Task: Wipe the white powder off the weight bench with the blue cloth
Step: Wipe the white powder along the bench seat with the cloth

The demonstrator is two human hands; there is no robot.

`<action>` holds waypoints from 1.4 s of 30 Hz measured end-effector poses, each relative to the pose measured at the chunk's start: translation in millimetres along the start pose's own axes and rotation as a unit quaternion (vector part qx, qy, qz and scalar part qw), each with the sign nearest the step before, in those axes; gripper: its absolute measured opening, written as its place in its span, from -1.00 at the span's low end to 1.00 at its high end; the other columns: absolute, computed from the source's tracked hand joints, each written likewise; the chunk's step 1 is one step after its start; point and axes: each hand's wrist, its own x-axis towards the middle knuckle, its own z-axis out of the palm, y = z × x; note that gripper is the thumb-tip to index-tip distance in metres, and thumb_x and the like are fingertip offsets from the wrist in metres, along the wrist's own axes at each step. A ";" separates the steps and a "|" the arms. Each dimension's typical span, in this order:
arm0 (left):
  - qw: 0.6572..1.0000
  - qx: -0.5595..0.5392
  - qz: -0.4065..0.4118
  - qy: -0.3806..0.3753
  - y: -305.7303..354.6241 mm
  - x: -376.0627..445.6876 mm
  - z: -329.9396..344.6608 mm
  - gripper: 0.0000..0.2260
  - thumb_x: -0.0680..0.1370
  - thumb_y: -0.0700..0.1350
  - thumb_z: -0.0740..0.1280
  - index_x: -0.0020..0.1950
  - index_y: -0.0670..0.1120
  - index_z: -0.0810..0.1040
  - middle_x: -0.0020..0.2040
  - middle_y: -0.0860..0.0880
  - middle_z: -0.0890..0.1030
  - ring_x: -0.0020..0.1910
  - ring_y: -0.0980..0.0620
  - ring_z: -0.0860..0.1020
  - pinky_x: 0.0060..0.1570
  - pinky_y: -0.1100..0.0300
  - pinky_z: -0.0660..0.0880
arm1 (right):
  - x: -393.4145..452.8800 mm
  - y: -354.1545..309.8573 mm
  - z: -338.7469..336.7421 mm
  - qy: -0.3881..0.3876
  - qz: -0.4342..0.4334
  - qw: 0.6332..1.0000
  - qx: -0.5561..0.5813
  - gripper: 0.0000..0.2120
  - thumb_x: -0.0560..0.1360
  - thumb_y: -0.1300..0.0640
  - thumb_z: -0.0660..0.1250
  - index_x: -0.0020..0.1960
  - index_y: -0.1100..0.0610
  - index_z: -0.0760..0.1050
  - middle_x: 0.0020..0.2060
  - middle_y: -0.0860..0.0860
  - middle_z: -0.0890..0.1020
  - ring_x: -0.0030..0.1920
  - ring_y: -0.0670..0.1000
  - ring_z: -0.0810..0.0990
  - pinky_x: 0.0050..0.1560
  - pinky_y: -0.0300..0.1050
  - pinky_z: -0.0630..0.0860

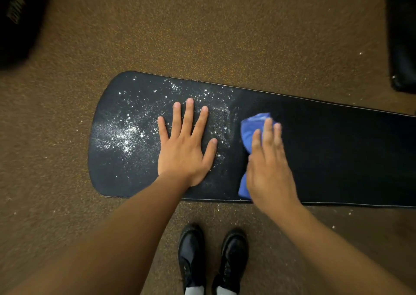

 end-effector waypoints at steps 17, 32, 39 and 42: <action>1.000 -0.005 0.004 0.007 -1.1 -0.1 1.1 -0.38 0.62 0.24 -0.08 0.62 0.06 -0.13 0.63 -0.05 -0.19 0.58 -0.09 -0.28 0.49 -0.25 -0.24 | 3.6 6.2 -4.1 0.005 0.023 1.000 -0.019 -0.48 0.52 0.29 0.11 0.45 0.44 0.16 0.50 0.37 0.07 0.51 0.36 -0.02 0.46 0.26 0.14; 1.000 -0.005 0.002 0.006 -1.3 0.1 1.3 -0.38 0.62 0.24 -0.08 0.62 0.06 -0.13 0.63 -0.05 -0.19 0.58 -0.09 -0.28 0.49 -0.25 -0.24 | -11.5 16.8 -7.2 -0.010 -0.031 0.999 0.000 -0.48 0.52 0.23 0.06 0.45 0.39 0.18 0.51 0.32 0.09 0.52 0.31 -0.03 0.47 0.24 0.12; 1.000 -0.004 0.000 0.005 -1.1 0.4 1.6 -0.38 0.61 0.23 -0.07 0.62 0.06 -0.10 0.63 -0.05 -0.17 0.58 -0.09 -0.27 0.49 -0.26 -0.22 | 95.6 -16.3 3.7 0.072 0.072 0.995 -0.014 -0.48 0.53 0.27 0.12 0.46 0.40 0.17 0.51 0.33 0.07 0.52 0.35 -0.04 0.49 0.26 0.00; 1.000 -0.007 -0.001 0.005 -1.8 0.8 1.9 -0.38 0.60 0.22 -0.05 0.63 0.06 -0.07 0.63 -0.05 -0.15 0.59 -0.09 -0.24 0.50 -0.25 -0.21 | 47.2 -34.8 10.9 0.023 -0.038 0.999 -0.024 -0.45 0.54 0.23 0.08 0.49 0.38 0.11 0.53 0.31 0.02 0.53 0.31 -0.09 0.50 0.24 0.02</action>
